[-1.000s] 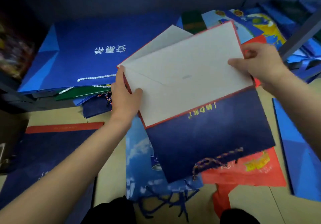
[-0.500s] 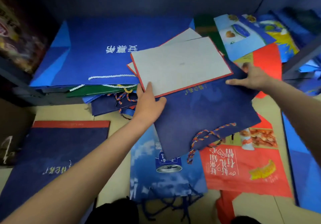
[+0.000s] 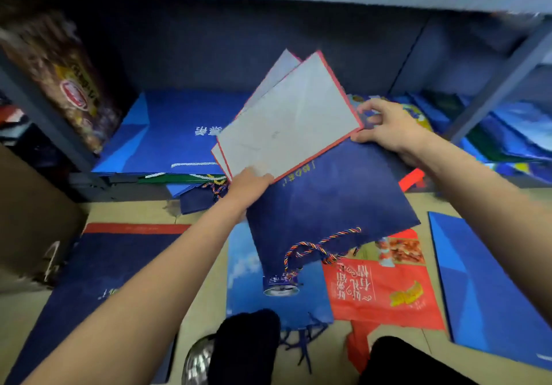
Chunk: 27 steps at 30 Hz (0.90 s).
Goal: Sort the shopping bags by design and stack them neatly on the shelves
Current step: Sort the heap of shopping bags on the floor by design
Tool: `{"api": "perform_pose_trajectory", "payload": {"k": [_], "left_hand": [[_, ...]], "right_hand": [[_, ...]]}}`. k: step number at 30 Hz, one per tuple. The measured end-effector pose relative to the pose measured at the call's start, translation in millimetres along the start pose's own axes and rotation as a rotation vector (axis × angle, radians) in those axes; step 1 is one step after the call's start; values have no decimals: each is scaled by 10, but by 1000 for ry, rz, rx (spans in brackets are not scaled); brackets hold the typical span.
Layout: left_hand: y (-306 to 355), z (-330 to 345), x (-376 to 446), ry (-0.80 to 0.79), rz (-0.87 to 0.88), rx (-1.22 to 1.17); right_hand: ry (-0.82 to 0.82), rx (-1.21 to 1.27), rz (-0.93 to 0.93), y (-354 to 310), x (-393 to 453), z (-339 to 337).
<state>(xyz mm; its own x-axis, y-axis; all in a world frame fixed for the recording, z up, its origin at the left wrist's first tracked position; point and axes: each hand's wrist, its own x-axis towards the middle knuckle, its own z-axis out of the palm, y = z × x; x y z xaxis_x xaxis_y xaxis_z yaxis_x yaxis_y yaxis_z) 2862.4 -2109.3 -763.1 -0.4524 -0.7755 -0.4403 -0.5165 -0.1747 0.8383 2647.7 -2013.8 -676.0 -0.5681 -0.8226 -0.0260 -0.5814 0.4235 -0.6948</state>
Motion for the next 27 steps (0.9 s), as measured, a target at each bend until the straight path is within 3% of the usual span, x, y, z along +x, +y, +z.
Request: {"api": "perform_pose_trajectory", "payload": {"k": [4, 8, 14, 18, 22, 27], "left_hand": [[544, -362, -398, -38, 125, -369], [721, -987, -851, -103, 139, -715], [-204, -1924, -1093, -14, -14, -667], [-1011, -2401, -1176, 126, -205, -560], [-1974, -2581, -1124, 357, -400, -357], [-2783, -2352, -874, 428, -414, -91]], "right_hand": [[93, -278, -310, -1035, -375, -33], [-51, -331, -366, -1841, -755, 532], [-277, -288, -321, -2288, -1262, 2017], [-627, -180, -314, -2387, -1490, 2756], [-558, -236, -109, -1892, -1210, 3057], [-636, -352, 181, -951, -956, 3315]]}}
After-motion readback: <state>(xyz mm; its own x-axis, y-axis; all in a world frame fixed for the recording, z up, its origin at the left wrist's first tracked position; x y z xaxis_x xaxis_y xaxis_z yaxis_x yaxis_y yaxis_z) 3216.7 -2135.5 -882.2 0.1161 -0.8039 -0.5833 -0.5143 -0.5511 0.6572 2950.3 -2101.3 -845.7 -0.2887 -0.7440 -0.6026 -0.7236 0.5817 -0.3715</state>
